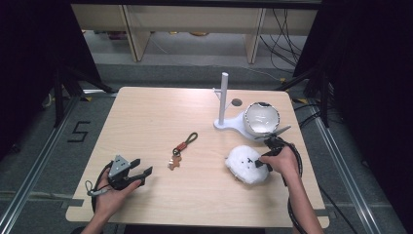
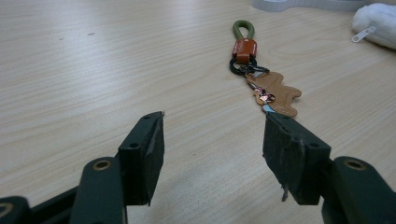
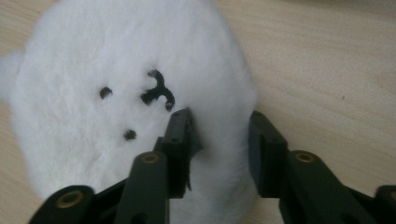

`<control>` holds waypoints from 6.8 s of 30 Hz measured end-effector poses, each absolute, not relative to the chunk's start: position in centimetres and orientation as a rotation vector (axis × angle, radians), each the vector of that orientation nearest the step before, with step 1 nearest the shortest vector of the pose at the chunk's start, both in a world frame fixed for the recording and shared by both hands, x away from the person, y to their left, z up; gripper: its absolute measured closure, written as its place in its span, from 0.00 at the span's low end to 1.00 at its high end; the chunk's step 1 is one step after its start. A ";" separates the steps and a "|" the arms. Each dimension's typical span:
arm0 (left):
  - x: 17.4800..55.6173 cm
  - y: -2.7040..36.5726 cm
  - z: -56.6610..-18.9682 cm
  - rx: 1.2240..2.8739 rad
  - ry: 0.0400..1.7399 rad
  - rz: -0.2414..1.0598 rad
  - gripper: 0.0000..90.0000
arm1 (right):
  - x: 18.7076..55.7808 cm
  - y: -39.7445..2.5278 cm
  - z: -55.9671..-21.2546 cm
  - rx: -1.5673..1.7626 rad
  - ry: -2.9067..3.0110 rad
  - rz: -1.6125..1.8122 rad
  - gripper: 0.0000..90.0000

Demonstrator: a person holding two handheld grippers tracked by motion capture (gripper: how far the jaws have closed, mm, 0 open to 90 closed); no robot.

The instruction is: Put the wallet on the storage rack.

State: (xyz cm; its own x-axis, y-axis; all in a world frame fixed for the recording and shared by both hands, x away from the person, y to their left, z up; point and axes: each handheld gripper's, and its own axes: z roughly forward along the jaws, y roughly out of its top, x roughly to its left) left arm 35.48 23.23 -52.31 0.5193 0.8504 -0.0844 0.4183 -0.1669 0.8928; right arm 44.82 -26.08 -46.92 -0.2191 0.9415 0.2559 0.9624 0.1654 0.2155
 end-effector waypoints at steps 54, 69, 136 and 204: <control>35.4 23.0 -52.3 1.772 1.072 0.549 0.43 | 40.3 -26.6 -38.0 -1.760 -2.859 -1.139 0.93; 35.4 23.0 -52.3 1.771 1.073 0.552 0.43 | 40.5 -26.9 -35.8 -1.762 -2.933 -1.226 0.93; 35.5 22.9 -52.3 1.757 1.077 0.545 0.43 | 44.4 -29.3 -31.4 -1.967 -2.898 -1.408 0.93; 35.4 22.9 -52.3 1.758 1.075 0.543 0.43 | 47.4 -30.7 -34.3 -2.053 -2.885 -1.264 0.93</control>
State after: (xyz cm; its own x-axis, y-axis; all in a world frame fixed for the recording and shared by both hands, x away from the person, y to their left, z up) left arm 35.41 22.87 -52.31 0.5107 0.8533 -0.1053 0.4214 -0.1416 0.8958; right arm 47.43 -30.65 -34.27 -0.2737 0.9553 -0.1116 0.5654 0.2537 0.7848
